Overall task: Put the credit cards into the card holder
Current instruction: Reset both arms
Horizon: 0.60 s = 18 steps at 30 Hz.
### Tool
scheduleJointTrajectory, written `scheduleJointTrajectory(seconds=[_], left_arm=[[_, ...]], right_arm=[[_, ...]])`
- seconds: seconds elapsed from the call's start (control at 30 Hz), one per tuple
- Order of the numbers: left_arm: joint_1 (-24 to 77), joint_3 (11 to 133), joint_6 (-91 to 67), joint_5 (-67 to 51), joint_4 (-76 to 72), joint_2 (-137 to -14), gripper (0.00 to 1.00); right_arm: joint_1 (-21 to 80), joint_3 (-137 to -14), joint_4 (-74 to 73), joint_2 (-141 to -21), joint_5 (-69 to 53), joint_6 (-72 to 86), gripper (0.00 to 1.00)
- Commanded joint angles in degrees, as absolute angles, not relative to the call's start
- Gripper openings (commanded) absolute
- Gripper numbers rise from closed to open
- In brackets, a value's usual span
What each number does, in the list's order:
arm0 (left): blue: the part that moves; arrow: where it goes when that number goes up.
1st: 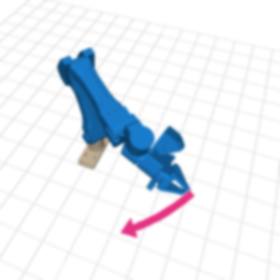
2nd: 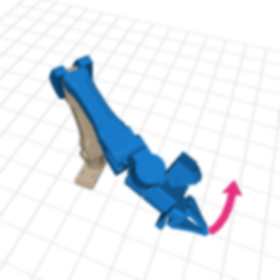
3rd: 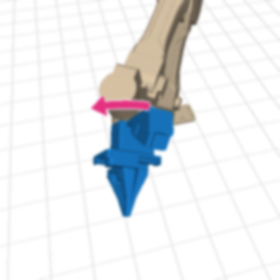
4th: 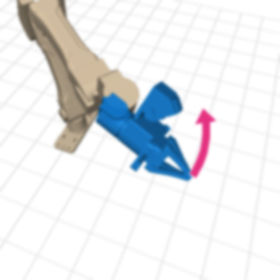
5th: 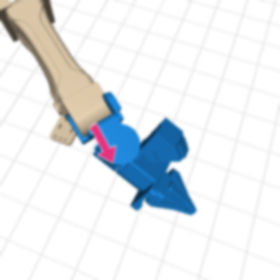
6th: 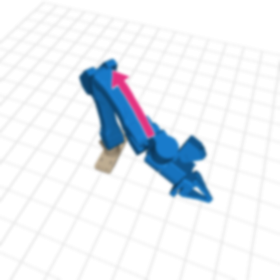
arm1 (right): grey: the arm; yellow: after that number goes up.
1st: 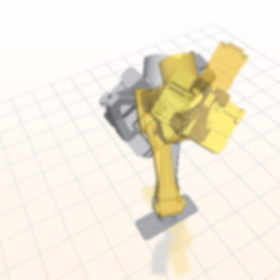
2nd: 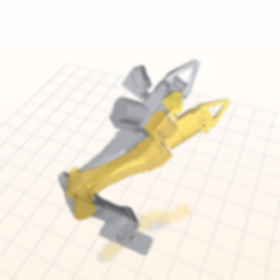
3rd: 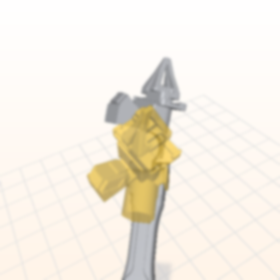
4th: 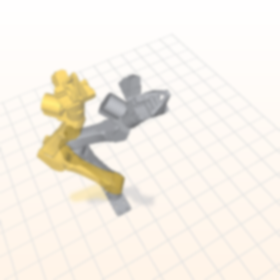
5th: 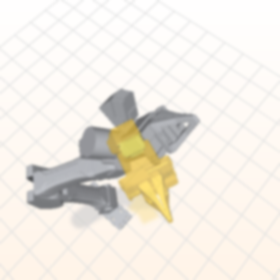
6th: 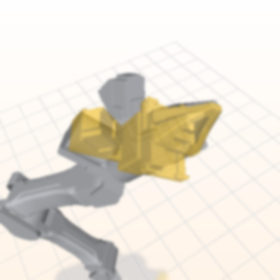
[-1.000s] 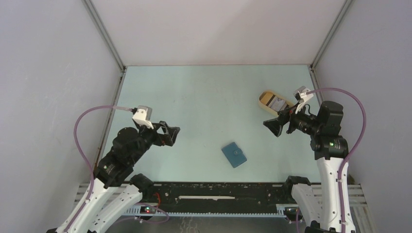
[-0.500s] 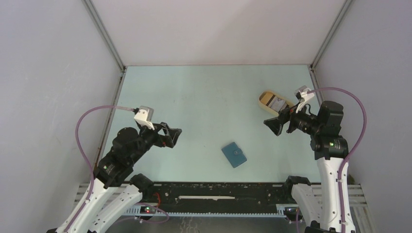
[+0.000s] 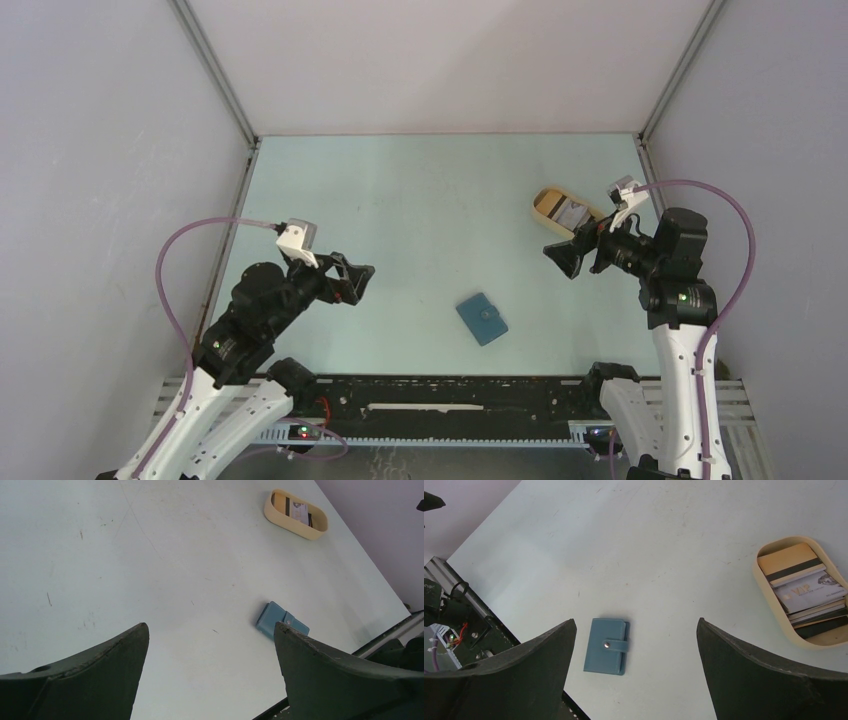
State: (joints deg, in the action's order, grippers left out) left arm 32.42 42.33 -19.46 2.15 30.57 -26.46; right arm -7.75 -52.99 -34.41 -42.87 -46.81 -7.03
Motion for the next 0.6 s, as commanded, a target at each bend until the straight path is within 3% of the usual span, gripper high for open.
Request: scheduleJointTrajectory(seconds=[0.0,0.57], left_arm=[[31.9,41.16,-18.37,0.88,28.48,-25.87,1.0],[31.9,41.09,-18.28,0.71,28.49,-25.96,1.0]], right_arm=[[-8.0,-53.09,-32.43,-42.17,-46.56,-5.54,1.0],[-8.0,-53.09,-32.23,-42.26,-46.23,-5.03,1.0]])
